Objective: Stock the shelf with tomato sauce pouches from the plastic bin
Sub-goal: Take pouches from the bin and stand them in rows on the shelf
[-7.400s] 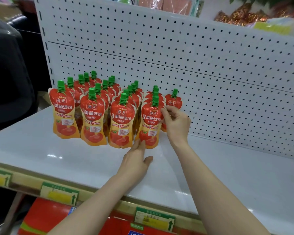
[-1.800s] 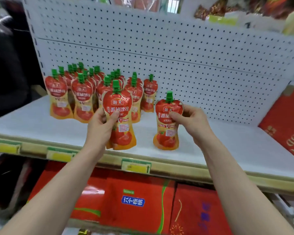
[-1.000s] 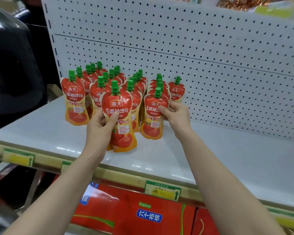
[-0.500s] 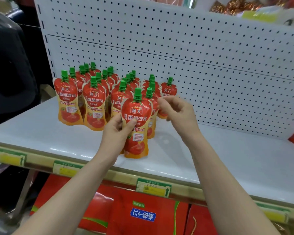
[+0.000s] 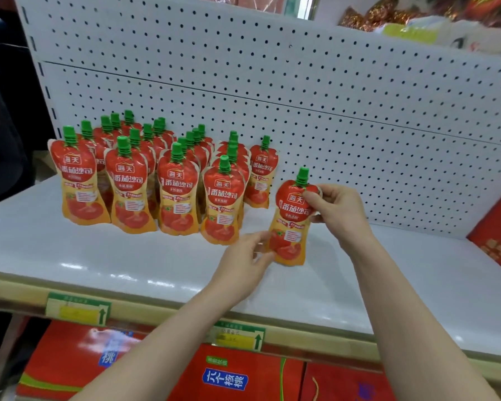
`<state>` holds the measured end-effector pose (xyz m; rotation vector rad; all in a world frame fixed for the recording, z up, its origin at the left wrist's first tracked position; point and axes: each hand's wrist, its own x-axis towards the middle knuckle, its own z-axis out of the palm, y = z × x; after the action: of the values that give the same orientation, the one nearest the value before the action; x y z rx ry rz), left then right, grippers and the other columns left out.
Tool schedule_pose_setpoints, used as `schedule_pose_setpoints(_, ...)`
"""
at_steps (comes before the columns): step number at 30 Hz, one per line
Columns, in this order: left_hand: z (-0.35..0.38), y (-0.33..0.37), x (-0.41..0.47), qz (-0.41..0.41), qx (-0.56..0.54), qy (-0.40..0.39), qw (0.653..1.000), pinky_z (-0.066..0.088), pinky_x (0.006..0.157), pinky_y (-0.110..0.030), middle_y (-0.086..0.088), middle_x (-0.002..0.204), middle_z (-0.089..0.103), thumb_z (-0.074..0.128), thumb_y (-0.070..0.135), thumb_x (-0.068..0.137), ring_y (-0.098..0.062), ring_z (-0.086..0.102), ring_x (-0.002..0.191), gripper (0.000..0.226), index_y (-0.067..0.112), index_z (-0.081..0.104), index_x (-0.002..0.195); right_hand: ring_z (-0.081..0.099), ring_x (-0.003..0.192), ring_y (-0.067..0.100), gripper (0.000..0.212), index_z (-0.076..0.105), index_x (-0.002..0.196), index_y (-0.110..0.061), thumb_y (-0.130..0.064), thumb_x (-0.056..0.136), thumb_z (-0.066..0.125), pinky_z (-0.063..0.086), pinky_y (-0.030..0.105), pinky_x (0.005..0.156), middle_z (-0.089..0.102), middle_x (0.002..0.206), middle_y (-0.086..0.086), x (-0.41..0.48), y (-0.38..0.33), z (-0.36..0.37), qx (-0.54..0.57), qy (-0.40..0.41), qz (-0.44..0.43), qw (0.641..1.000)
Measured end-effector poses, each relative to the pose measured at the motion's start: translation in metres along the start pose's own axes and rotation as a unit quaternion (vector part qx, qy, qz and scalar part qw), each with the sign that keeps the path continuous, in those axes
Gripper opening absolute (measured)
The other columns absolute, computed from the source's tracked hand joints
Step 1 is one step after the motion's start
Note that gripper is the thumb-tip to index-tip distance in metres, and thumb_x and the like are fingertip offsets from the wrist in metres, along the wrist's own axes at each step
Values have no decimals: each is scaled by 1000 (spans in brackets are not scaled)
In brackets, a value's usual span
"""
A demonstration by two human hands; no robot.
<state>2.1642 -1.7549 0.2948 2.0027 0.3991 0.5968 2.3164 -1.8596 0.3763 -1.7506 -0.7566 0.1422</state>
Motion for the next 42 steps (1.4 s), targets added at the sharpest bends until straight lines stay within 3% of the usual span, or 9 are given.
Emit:
schedule_pose_setpoints(3,18,-1,23,-2,125,-41,991,35,110,-31,-2,146,44,54,21,95,-20,44,133,50,17,41,144,65,60,4,11,71,90,-6,-13,95,63,51,17,53,71,75,3,25,11,9,-2,19,8,1000)
schedule_pose_setpoints(8,32,-10,65,-52,199,-54,977,19,118,-30,-2,162,13,48,24,99,-19,16,148,61,15,21,153,69,69,18,11,71,85,-14,-17,93,65,58,33,65,75,82,7,73,27,30,-17,32,-17,999)
schedule_pose_setpoints(14,39,-18,100,-111,236,-42,965,17,118,-33,-2,163,-8,43,26,102,-21,5,150,67,17,3,155,71,74,24,10,73,92,-15,-18,94,63,61,47,75,76,86,7,117,35,51,10,10,-27,1000)
schedule_pose_setpoints(18,43,-24,108,-111,228,-23,967,14,119,-32,-4,163,-11,41,25,103,-22,1,150,69,14,-3,154,72,73,28,14,71,82,-27,-22,93,65,61,48,76,76,80,2,130,37,61,13,11,-42,999)
schedule_pose_setpoints(32,43,-38,114,-85,216,14,973,11,118,-27,0,163,-2,45,24,101,-17,1,150,68,13,4,155,73,75,18,11,73,99,-22,-24,94,63,61,46,77,77,90,-1,147,43,64,-2,-11,-42,999)
schedule_pose_setpoints(39,43,-38,113,-88,220,18,971,12,118,-28,0,163,1,46,24,101,-17,2,150,69,12,4,155,73,82,29,15,71,89,-35,-24,95,63,61,49,77,77,88,-1,144,43,63,-11,-14,-56,998)
schedule_pose_setpoints(42,43,-38,113,-89,218,15,972,11,118,-28,-1,163,-1,45,23,101,-18,1,150,69,12,3,155,74,83,26,15,69,89,-34,-21,95,63,62,44,77,77,89,-1,143,42,62,-15,-20,-61,998)
